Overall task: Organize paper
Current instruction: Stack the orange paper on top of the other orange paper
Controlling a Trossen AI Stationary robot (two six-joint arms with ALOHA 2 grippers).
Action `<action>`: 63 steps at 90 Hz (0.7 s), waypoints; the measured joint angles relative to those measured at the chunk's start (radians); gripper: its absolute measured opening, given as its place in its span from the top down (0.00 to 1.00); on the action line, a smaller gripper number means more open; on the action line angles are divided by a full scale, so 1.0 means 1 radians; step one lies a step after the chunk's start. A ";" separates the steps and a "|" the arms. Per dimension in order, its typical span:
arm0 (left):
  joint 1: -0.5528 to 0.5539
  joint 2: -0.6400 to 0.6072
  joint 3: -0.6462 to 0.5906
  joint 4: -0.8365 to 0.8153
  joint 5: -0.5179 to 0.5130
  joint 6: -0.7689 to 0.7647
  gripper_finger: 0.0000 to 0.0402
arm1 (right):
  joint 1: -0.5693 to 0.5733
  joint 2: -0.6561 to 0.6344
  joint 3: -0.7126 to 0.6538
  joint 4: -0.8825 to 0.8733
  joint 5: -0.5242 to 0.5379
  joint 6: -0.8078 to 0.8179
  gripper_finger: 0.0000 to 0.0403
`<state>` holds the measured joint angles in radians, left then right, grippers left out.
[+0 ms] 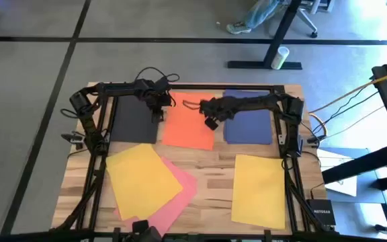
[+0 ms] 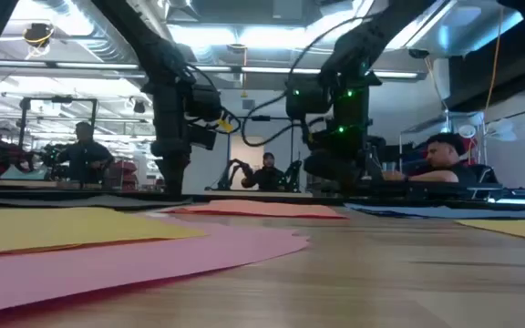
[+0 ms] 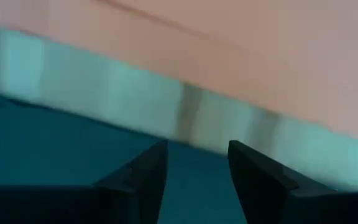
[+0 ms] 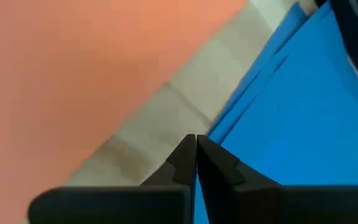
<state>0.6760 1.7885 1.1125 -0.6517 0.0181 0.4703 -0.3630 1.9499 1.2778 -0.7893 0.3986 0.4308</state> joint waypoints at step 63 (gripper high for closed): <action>0.001 -0.001 -0.006 0.041 -0.005 -0.003 0.61 | -0.037 -0.015 0.000 0.120 -0.064 -0.115 1.00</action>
<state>0.6769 1.7878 1.1065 -0.6106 0.0135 0.4671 -0.3996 1.9349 1.2780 -0.6696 0.3343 0.3154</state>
